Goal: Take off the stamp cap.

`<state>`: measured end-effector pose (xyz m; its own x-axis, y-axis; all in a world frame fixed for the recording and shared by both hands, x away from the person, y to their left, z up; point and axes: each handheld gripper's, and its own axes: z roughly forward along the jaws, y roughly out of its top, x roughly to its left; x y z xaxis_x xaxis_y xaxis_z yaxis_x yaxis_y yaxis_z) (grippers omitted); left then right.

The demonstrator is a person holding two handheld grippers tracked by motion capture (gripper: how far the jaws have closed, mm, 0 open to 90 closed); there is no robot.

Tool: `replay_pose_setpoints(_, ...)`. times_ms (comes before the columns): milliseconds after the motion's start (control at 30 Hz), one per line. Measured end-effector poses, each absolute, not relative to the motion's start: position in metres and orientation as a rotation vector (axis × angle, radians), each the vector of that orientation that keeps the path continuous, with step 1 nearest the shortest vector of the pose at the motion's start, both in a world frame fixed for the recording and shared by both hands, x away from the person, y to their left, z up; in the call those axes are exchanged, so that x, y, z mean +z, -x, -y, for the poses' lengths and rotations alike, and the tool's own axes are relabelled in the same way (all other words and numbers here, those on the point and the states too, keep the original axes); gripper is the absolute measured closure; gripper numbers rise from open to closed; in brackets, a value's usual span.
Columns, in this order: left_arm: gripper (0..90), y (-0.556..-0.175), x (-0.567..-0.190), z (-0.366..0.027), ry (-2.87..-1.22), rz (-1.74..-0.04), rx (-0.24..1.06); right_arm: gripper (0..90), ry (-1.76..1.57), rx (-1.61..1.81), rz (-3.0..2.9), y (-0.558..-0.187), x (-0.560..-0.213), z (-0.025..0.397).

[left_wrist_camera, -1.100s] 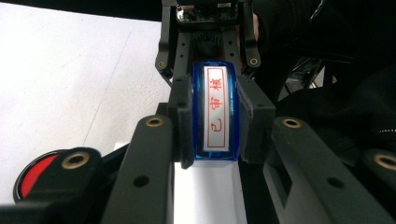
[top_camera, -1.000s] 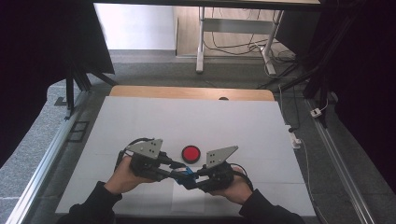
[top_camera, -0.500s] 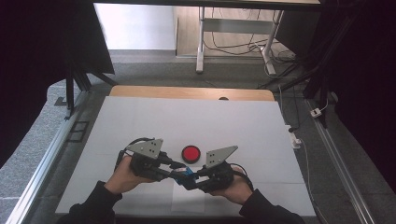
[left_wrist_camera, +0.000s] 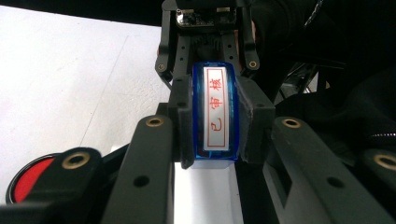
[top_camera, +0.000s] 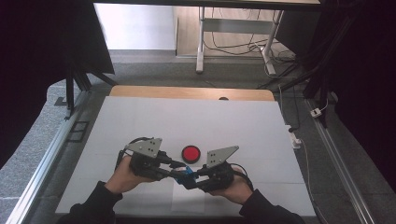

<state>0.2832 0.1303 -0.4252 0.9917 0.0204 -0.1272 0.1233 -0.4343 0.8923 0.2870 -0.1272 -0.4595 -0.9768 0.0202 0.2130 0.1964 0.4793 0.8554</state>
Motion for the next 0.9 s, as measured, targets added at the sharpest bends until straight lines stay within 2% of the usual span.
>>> replay_pose_setpoints(400,70.5,-0.285,-0.427,-0.13,-2.006,-0.118,-0.138,67.3,0.193,-1.528,2.535,-0.287,-0.461,0.127)
replay_pose_setpoints(767,70.6,-0.285,-0.425,-0.131,-1.984,-0.108,-0.144,69.8,0.199,-1.542,2.515,-0.287,-0.458,0.128)
replay_pose_setpoints(833,70.7,-0.286,-0.424,-0.133,-1.972,-0.111,-0.153,69.9,0.197,-1.552,2.508,-0.286,-0.456,0.128)
replay_pose_setpoints(900,70.7,-0.289,-0.419,-0.145,-1.879,-0.149,-0.169,69.9,0.182,-1.507,2.563,-0.285,-0.457,0.127)
